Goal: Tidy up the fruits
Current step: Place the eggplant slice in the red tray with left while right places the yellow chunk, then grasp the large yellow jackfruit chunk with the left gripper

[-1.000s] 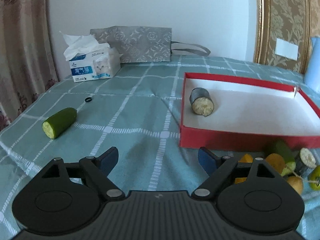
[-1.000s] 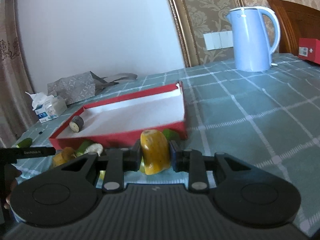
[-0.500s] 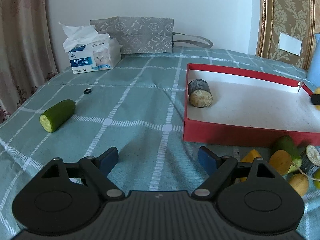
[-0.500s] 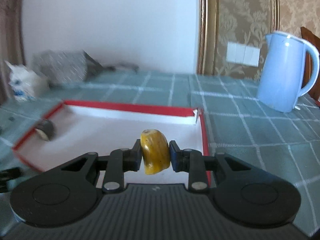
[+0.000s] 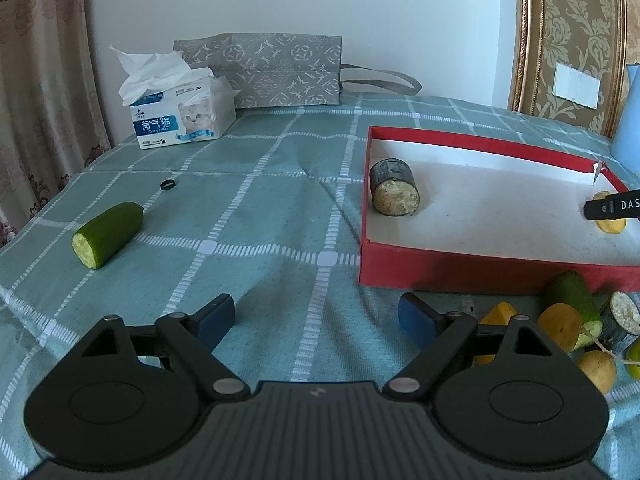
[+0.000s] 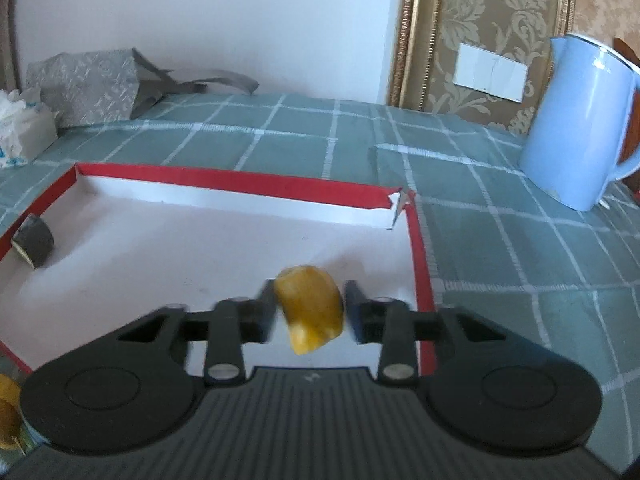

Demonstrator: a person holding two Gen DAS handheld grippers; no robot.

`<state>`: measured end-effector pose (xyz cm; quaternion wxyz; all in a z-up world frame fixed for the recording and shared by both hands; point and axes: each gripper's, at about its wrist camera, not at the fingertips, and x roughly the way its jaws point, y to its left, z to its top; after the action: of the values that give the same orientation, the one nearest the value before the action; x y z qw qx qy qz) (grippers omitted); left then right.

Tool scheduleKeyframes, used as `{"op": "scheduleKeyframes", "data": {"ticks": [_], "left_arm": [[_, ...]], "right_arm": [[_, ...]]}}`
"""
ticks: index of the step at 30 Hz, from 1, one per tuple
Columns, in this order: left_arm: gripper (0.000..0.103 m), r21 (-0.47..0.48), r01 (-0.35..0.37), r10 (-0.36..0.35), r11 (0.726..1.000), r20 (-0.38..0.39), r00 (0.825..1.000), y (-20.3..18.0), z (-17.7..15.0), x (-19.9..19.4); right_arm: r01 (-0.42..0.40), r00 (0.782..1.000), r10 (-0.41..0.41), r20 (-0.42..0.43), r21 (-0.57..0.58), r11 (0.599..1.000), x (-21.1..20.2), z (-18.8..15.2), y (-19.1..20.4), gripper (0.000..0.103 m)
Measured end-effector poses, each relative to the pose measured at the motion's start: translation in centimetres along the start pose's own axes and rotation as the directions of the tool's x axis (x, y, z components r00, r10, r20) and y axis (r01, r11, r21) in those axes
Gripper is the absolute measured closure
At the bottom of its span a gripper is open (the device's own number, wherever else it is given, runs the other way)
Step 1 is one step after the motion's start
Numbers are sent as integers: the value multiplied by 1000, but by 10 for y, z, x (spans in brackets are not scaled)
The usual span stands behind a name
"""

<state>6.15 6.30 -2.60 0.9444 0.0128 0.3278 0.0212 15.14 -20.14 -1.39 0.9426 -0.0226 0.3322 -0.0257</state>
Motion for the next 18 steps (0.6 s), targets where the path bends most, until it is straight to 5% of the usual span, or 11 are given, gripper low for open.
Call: {"op": "scheduleKeyframes", "data": {"ticks": [4,8,13,18], "left_arm": [[13,-2,4,-4,1000,3,1000,1,0,-1],[13,-21,25,-25,999,20,999,3,-1,-6],[13,-11,41,-40,999,77,996,1,-2,-17],[13,35,67,-71,997,135,988,-7,-8,-33]], "right_arm": [[-4,996,1,94,33,999,-30,-5,-8,42],[-11,968,-14,252,98,995,-83,-26,-16,3],[1,912,-61,405,148,989,-133,-73,-17,0],[25,922,-84,378,159,987,-140,-97,-20,0]]}}
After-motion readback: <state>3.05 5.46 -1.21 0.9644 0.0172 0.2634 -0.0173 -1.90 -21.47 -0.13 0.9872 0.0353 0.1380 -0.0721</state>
